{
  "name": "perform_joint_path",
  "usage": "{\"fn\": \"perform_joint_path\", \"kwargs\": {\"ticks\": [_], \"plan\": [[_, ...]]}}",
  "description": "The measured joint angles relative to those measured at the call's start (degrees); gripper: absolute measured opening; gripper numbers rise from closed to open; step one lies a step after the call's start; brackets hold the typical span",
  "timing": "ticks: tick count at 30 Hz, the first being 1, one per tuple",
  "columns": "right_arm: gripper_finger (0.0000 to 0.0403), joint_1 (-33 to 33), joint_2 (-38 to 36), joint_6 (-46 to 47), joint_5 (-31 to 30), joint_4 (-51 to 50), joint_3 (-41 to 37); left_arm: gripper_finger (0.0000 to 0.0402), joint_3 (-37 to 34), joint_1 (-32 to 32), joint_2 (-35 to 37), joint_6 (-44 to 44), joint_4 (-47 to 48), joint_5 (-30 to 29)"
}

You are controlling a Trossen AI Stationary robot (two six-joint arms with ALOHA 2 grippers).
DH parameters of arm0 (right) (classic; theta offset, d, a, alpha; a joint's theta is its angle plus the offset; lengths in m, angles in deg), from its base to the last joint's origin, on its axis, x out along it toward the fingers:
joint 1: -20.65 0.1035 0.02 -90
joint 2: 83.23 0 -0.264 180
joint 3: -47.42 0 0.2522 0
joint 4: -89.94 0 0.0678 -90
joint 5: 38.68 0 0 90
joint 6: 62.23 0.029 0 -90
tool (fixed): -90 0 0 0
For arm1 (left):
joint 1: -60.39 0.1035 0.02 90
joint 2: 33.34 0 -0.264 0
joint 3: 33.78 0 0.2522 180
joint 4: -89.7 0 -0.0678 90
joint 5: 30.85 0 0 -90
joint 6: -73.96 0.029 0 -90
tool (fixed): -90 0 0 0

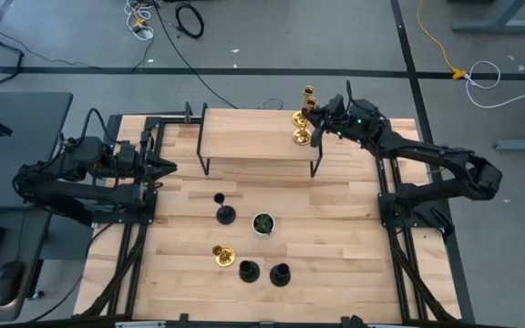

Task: Pick & Place candle stick holders
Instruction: Put the right golden candle holder on the shelf aligned with the other golden candle holder

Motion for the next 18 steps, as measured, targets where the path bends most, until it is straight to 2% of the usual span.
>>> {"fn": "perform_joint_path", "kwargs": {"ticks": [4,11,18], "plan": [[0.0014,0.0,1.5,-1.0,0.0,1.2,0.2,0.0034,0.0,0.0,0.0,0.0,0.0,0.0],[0.0051,0.0,1.5,-1.1,-0.1,0.3,-0.1,0.0034,0.0,0.0,0.0,0.0,0.0,0.0],[0.0053,0.0,1.5,-1.2,-0.1,0.2,0.0,0.0034,0.0,0.0,0.0,0.0,0.0,0.0]]}}
